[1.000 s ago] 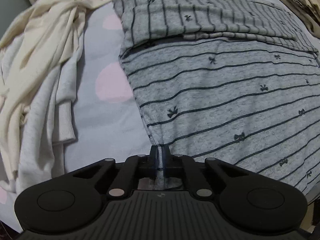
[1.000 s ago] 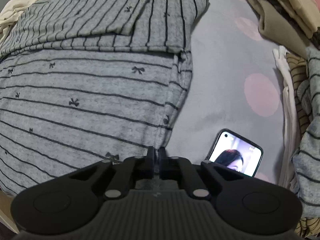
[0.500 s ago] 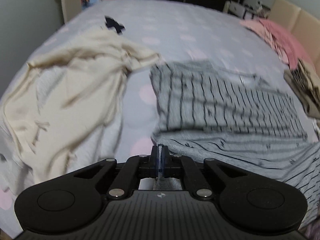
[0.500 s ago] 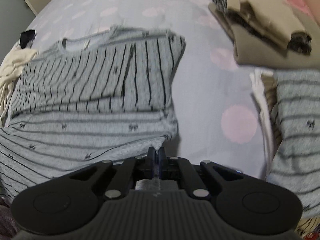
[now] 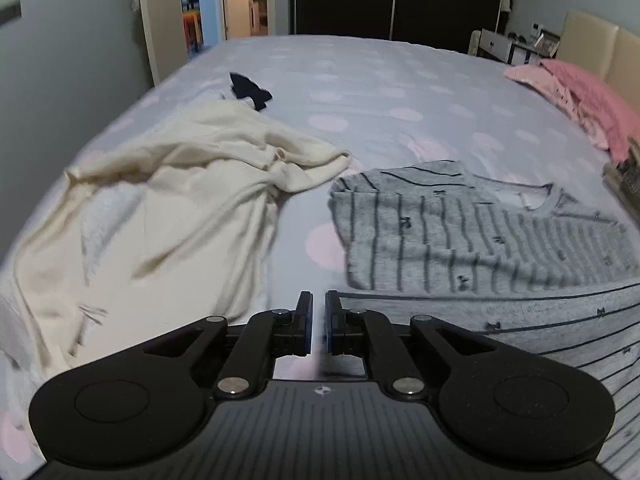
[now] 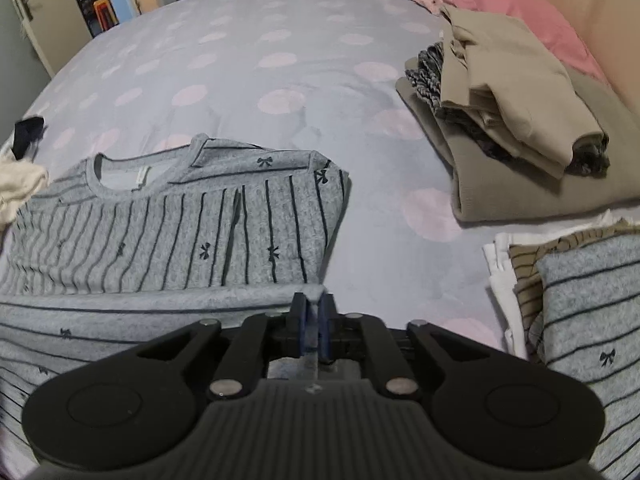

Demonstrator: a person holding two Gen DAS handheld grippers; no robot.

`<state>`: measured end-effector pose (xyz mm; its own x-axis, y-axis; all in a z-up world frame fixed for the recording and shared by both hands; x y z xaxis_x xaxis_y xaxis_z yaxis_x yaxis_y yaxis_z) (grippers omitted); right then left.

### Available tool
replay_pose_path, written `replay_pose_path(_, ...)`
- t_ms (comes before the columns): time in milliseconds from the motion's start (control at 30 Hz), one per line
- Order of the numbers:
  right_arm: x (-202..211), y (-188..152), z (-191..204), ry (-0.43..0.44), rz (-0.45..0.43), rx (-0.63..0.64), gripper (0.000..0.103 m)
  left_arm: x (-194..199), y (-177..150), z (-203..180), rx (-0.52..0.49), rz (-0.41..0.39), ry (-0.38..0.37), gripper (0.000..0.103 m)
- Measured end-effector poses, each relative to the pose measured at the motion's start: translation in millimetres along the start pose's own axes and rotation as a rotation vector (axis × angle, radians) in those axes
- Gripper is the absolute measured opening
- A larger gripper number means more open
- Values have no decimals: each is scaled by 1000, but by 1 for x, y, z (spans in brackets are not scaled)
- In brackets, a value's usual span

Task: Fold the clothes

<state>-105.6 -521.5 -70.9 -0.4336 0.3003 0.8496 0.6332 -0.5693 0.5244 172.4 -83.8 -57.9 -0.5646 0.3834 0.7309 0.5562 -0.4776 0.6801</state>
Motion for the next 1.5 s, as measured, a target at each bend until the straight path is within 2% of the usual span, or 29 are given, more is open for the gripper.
replay_pose_path(33,1,-1,-1,-14,-17,15,36,2,-1,1,-12,-9,18,10)
replay_pose_path(67,3,-2,-2,-22,-36,27,44,4,-3,2,-22,-13,22,12)
replay_pose_path(100,5,-3,-2,-22,-55,37,47,6,-4,2,-33,-16,18,12)
replay_pose_path(200,11,-12,2,4,-84,94,50,15,-12,-12,-118,-21,-16,12)
replay_pose_path(300,16,-28,14,34,-101,198,53,27,-27,-42,-282,-15,-64,15)
replay_pose_path(467,26,-76,46,40,-134,493,61,48,-66,-88,-553,8,-179,23)
replay_pose_path(533,31,-104,58,25,-164,665,67,56,-86,-102,-662,19,-212,29)
replay_pose_path(600,35,-134,67,11,-182,833,69,61,-107,-114,-763,26,-234,41)
replay_pose_path(767,41,-196,79,13,-188,1120,71,74,-164,-134,-1020,52,-264,43)
replay_pose_path(933,44,-242,88,4,-209,1337,71,72,-204,-138,-1197,64,-183,44)
replay_pose_path(1100,47,-278,91,-17,-224,1515,72,63,-221,-126,-1272,92,-87,44)
replay_pose_path(1200,42,-295,89,-82,-237,1622,72,56,-227,-122,-1330,80,-18,44)
replay_pose_path(1267,36,-296,86,-129,-235,1641,72,50,-228,-119,-1370,74,42,44)
replay_pose_path(1367,29,-292,81,-194,-213,1637,72,44,-234,-113,-1443,70,87,44)
replay_pose_path(1500,19,-288,76,-257,-201,1653,72,36,-231,-112,-1423,80,79,44)
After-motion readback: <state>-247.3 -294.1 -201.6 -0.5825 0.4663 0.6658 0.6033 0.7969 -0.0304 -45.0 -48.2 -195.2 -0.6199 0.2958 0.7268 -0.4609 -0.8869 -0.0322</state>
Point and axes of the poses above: each gripper's, at about its wrist camera, not at the fingertips, and x roughly against the way its jaws point, z to its left, y to its top, the point moved 7 cm from there along -x, roughly the way its jaws point, and after that the axes turned 1 degree about y, right-handed, at the moved point
